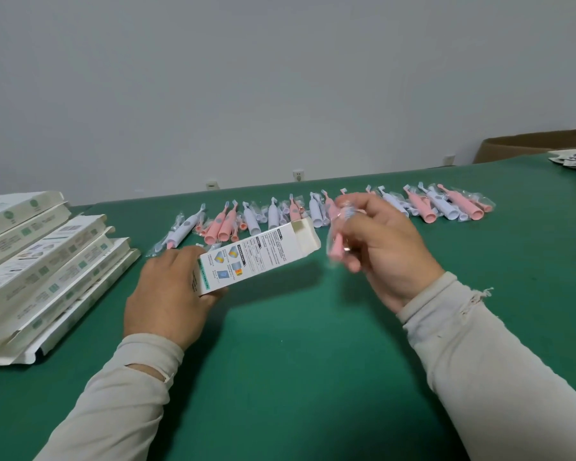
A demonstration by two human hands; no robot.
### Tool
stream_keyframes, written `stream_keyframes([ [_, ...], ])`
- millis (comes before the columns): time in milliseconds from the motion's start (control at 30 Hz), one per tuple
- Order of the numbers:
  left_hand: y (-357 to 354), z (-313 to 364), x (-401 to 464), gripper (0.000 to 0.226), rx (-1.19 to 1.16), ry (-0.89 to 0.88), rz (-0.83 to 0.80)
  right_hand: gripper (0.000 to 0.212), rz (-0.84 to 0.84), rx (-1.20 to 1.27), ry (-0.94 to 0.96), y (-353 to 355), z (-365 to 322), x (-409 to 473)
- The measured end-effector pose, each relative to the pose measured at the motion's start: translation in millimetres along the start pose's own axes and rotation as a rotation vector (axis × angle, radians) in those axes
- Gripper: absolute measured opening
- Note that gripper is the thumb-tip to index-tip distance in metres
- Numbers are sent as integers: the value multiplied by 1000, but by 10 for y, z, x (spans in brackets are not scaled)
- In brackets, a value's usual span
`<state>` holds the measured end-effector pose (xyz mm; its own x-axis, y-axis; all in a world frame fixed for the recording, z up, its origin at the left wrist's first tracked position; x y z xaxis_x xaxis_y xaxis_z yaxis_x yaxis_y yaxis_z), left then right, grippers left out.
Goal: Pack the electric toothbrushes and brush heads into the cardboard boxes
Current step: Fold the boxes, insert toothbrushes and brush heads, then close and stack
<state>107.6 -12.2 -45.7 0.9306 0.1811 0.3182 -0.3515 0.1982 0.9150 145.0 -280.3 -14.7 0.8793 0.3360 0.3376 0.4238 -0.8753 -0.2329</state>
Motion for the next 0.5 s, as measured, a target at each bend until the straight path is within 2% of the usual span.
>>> stream_keyframes([
  [67, -8, 17, -2, 54, -2, -19, 1, 19, 110, 56, 36, 77, 38, 3],
  [200, -12, 56, -4, 58, -8, -43, 6, 24, 348, -273, 79, 203, 70, -17],
  [267, -9, 76, -6, 59, -16, -60, 6, 25, 376, -330, 107, 215, 64, -27],
  [400, -10, 104, -18, 60, -21, -84, 4, 21, 310, -367, 75, 132, 126, -18],
  [500, -23, 131, -26, 58, -25, -108, 2, 15, 362, -593, 76, 91, 161, -56],
])
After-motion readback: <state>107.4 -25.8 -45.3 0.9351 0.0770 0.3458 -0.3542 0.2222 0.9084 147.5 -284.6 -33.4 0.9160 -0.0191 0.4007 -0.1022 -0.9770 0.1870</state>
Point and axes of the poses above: each hand's wrist, its own x-axis towards the middle knuckle, its own y-axis out of the back of the hand, z = x × y, the point moved 7 cm from there along x, towards the middle knuckle, and after that the axes turned 10 degrees about -z, right-handed, at the moved point
